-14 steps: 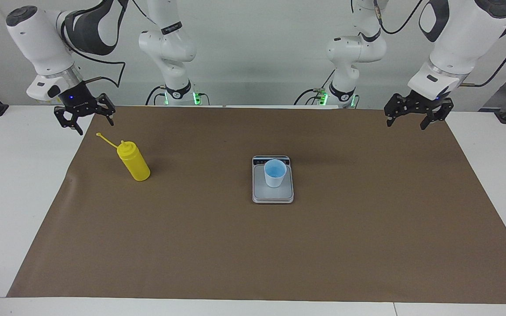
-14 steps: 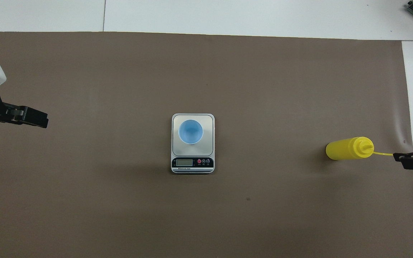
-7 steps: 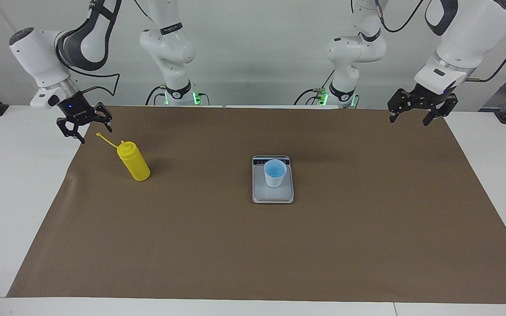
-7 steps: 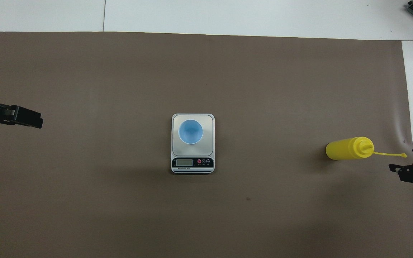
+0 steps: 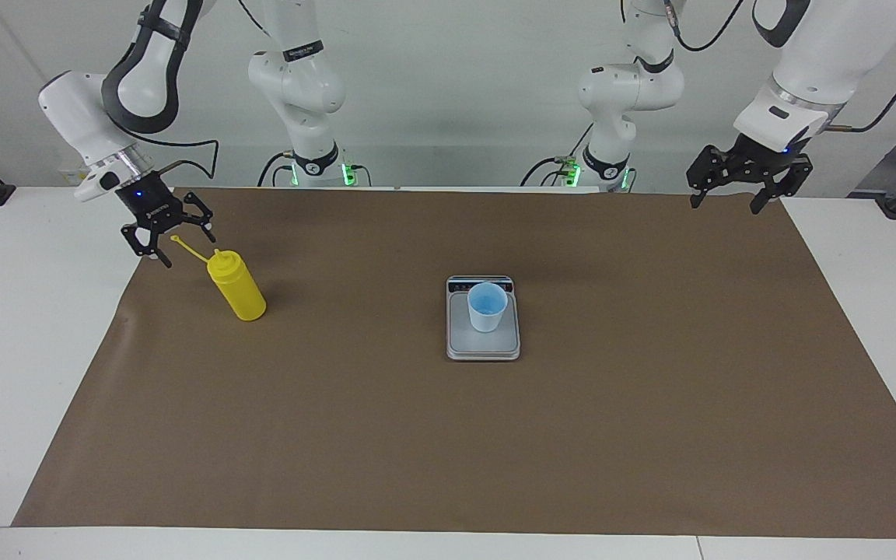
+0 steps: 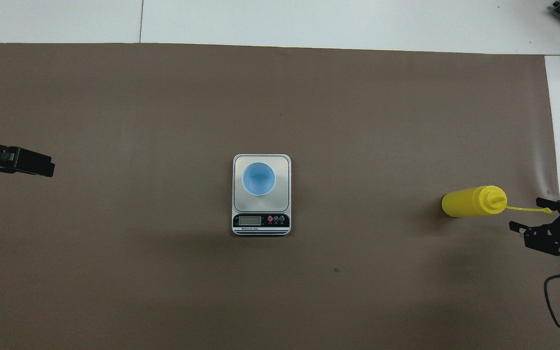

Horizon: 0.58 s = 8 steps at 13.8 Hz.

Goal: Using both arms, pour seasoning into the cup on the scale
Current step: 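Reach the right gripper to the yellow squeeze bottle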

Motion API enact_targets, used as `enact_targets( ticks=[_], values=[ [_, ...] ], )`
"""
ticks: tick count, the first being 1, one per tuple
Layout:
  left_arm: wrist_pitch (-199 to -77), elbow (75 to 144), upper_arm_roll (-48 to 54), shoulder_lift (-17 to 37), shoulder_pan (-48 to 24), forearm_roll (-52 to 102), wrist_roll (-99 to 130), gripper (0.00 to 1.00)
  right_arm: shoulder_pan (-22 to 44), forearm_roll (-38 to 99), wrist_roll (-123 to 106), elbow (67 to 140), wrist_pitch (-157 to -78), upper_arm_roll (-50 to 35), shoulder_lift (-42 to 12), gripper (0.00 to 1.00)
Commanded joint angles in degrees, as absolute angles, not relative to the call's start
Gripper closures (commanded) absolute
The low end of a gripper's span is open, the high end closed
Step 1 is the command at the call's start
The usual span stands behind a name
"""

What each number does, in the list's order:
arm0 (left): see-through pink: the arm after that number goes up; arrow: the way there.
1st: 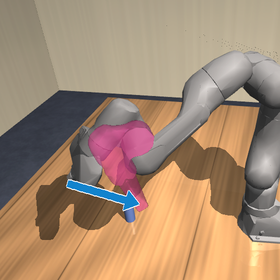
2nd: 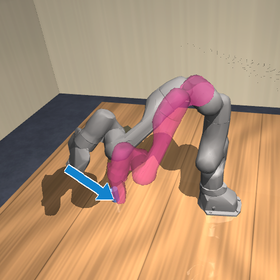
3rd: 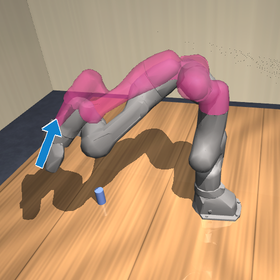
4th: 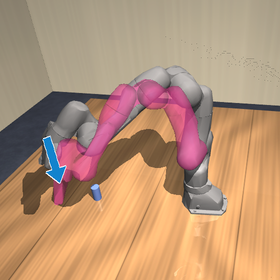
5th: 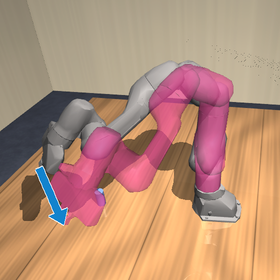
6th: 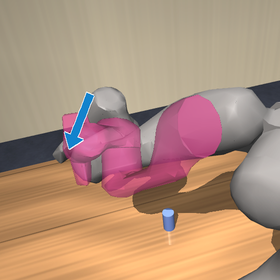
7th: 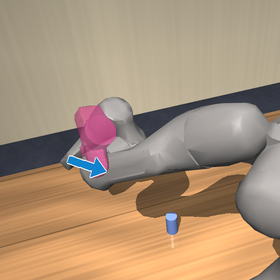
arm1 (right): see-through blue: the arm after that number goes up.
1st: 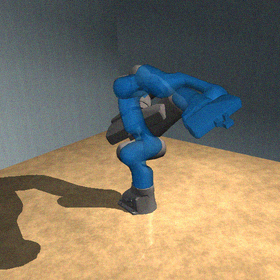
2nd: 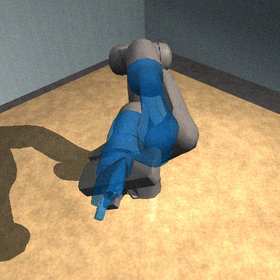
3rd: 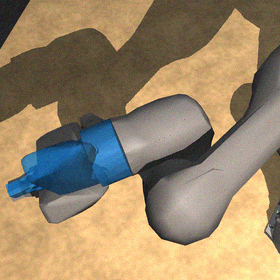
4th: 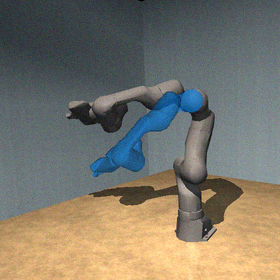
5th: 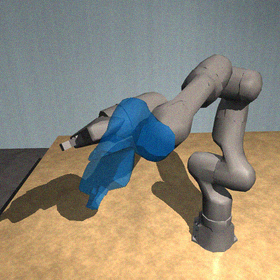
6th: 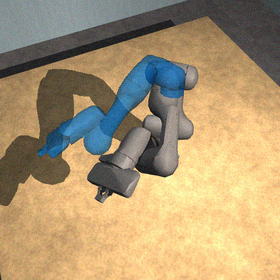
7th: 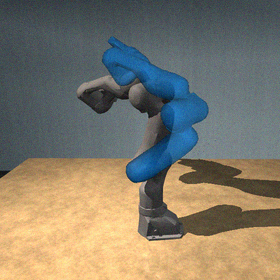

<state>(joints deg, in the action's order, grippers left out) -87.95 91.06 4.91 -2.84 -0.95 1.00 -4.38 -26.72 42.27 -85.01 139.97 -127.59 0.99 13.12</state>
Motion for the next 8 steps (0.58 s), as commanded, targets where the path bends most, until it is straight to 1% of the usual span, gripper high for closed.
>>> enact_targets(
  ticks=[1,6,8],
  values=[
    [-87.19,91.93,5.45,-3.87,0.18,1.76,-4.75,0.00,-29.09,48.67,-94.45,143.00,-129.90,0.62,11.88,0.00],
    [-87.19,91.93,5.45,-3.87,0.26,1.76,-4.75,0.00,-29.27,60.52,-103.77,145.63,-129.73,0.62,10.55,0.00],
    [-87.19,91.93,5.45,-3.87,0.26,1.67,-4.75,0.00,-29.35,64.41,-110.62,146.16,-129.03,0.62,8.10,0.00]
  ],
)
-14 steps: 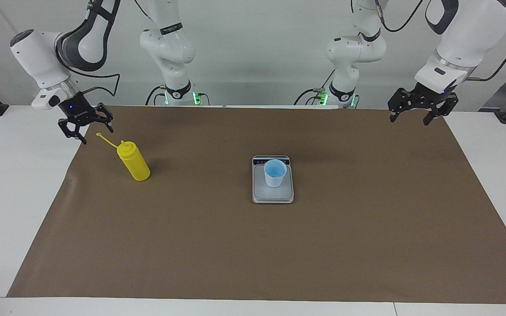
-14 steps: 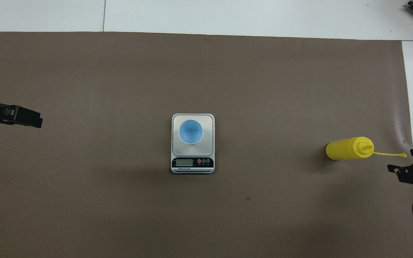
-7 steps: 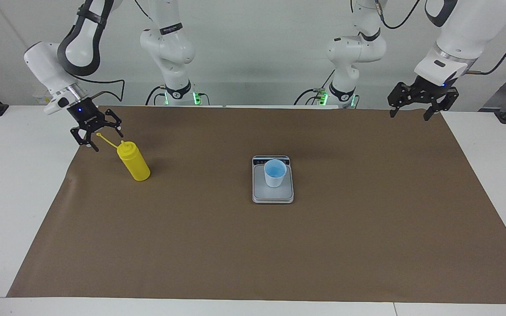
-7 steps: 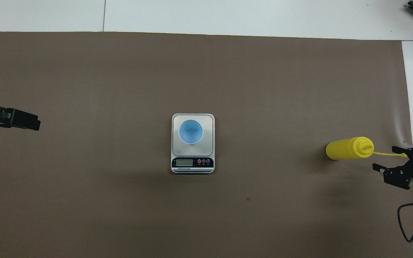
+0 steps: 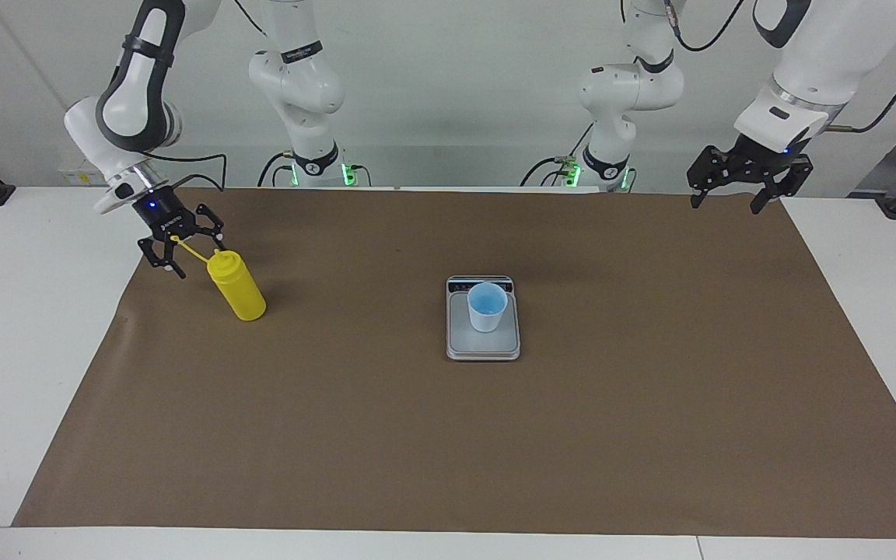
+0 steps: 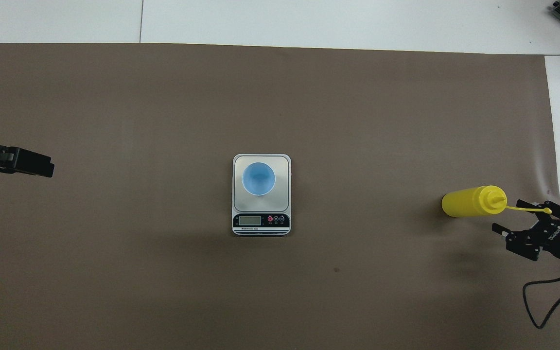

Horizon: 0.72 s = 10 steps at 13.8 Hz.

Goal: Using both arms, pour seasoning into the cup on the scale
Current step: 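Reach the right gripper to the yellow squeeze bottle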

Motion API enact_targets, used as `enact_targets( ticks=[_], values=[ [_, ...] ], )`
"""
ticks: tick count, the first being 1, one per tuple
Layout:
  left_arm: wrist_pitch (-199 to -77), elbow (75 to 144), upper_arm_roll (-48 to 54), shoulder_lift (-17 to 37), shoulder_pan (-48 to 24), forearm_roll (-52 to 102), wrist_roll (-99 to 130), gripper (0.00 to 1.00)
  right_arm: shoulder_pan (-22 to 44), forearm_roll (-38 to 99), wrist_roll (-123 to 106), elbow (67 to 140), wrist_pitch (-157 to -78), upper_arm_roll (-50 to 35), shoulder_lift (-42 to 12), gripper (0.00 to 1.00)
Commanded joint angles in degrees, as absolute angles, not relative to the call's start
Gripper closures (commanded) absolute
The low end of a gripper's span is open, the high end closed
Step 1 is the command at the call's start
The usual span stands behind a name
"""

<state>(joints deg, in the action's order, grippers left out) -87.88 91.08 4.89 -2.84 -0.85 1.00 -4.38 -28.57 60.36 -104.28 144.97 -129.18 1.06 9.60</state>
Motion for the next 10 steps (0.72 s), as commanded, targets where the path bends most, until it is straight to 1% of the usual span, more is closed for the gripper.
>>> enact_targets(
  ticks=[1,4,8,10],
  values=[
    [-87.19,92.02,5.45,-3.87,0.26,1.76,-4.75,0.00,-29.36,65.99,-113.87,146.16,-128.94,0.62,7.65,0.00],
    [-87.27,91.93,5.45,-3.87,0.26,1.76,-4.75,0.00,-28.48,69.42,-115.93,146.34,-128.67,0.53,7.65,0.00],
    [-87.19,91.93,5.45,-3.87,0.26,1.67,-4.75,0.00,-28.30,72.68,-121.01,146.34,-127.71,0.53,5.45,0.00],
    [-87.19,91.93,5.45,-3.87,0.26,1.76,-4.75,0.00,-26.21,75.04,-121.20,146.34,-127.44,0.53,5.36,0.00]
  ],
)
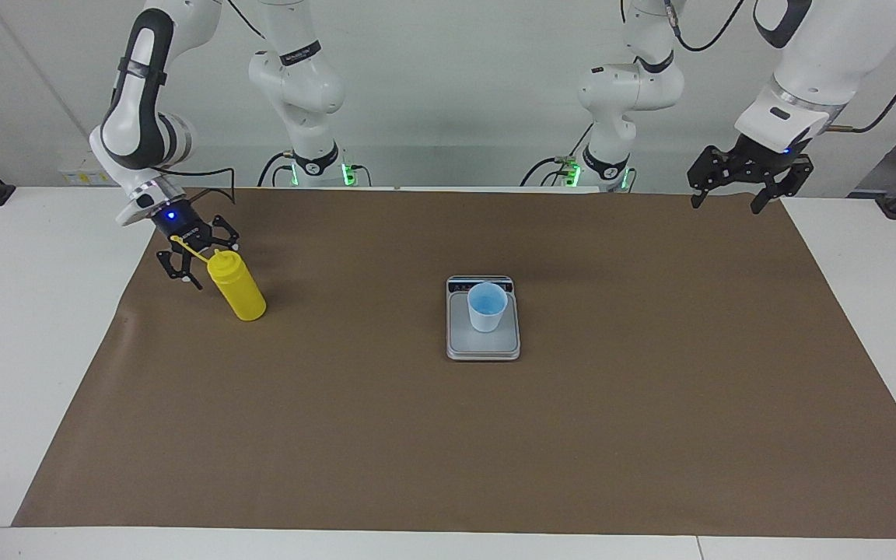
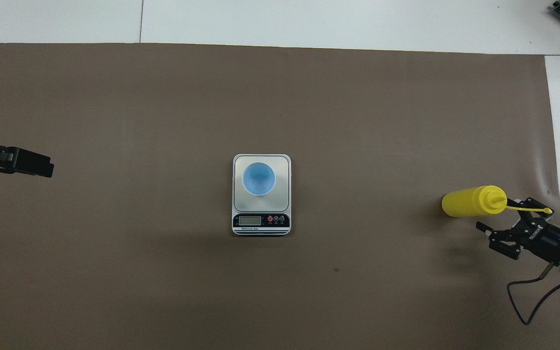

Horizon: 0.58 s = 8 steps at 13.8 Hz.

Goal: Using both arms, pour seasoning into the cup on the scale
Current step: 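Reach the right gripper to the yellow squeeze bottle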

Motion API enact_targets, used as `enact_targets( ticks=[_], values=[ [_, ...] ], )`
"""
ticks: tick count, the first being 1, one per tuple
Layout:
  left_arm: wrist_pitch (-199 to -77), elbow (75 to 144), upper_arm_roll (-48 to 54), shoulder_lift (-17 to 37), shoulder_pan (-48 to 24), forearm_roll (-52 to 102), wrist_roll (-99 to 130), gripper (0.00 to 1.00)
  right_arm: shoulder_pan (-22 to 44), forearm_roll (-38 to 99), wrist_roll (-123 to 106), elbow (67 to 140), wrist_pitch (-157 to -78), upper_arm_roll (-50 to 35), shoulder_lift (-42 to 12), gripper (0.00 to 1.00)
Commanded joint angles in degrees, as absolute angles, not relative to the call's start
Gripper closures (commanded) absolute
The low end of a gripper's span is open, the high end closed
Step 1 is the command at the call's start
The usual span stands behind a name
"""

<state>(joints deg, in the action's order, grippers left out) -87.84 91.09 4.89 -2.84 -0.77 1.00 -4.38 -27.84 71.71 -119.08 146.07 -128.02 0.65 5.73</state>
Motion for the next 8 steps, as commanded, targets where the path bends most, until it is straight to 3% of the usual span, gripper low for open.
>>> enact_targets(
  ticks=[1,8],
  values=[
    [-87.19,91.93,5.45,-3.87,0.26,1.76,-4.75,0.00,-25.76,76.02,-121.29,146.42,-127.44,0.53,5.36,0.00],
    [-87.19,92.02,5.45,-3.87,0.26,1.67,-4.75,0.00,-23.05,79.08,-121.29,146.16,-129.81,0.35,4.83,0.00]
  ],
)
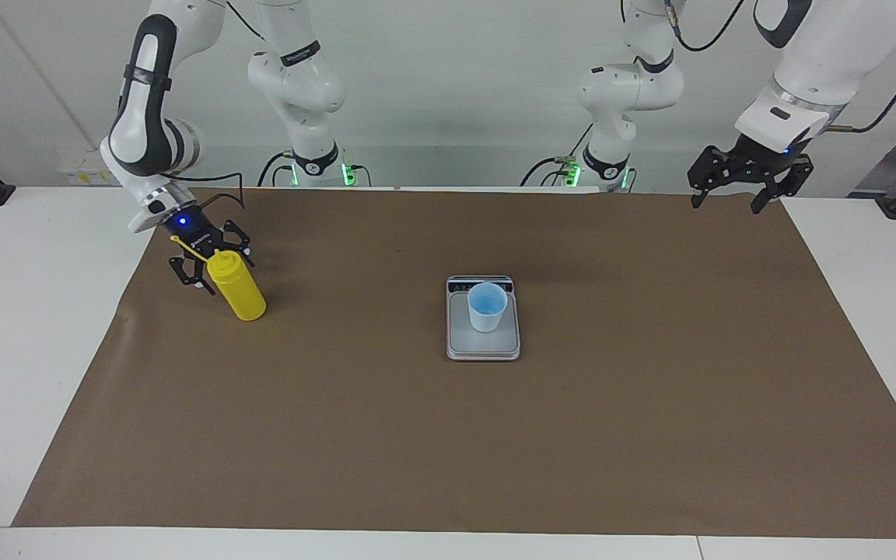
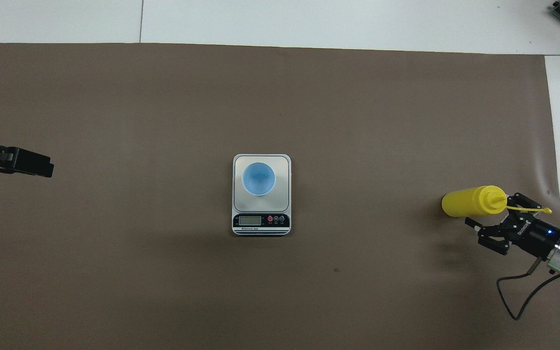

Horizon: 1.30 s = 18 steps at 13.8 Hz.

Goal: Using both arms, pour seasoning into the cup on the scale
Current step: 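Reach the right gripper to the yellow squeeze bottle, then grasp the yellow bottle with the right gripper and lift it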

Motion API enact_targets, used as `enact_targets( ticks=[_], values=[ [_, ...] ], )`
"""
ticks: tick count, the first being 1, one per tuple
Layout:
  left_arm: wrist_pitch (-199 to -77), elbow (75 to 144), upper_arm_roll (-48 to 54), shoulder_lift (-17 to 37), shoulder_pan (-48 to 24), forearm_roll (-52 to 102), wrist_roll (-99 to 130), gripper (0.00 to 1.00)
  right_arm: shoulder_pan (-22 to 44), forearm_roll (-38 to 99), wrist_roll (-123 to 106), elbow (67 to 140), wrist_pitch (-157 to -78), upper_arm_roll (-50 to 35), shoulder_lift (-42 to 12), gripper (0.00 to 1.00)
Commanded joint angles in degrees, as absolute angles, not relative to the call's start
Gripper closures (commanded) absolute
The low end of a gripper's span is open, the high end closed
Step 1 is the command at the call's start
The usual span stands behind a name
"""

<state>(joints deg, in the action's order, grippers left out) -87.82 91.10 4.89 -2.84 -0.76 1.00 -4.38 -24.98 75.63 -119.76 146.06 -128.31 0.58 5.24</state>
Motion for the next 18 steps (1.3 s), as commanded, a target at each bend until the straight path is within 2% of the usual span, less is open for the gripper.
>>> enact_targets(
  ticks=[1,5,12,16,18],
  values=[
    [-87.19,92.02,5.45,-3.87,0.26,1.76,-4.75,0.00,-21.90,80.93,-121.29,146.16,-130.51,0.35,4.75,0.00],
    [-87.19,91.93,5.45,-3.87,0.26,1.76,-4.75,0.00,-17.32,86.12,-122.86,145.90,-135.78,0.35,3.61,0.00],
    [-87.19,91.93,5.45,-3.87,0.26,1.76,-4.75,0.00,-17.31,86.40,-124.28,145.02,-137.55,0.44,2.72,0.00],
    [-87.27,92.02,5.45,-3.87,0.26,1.67,-4.75,0.00,-17.23,86.48,-124.19,144.15,-136.94,0.35,2.64,0.49],
    [-87.19,91.93,5.45,-3.87,0.26,1.76,-4.75,0.00,-17.23,86.48,-124.19,143.79,-136.67,0.35,2.37,0.84]
  ],
)
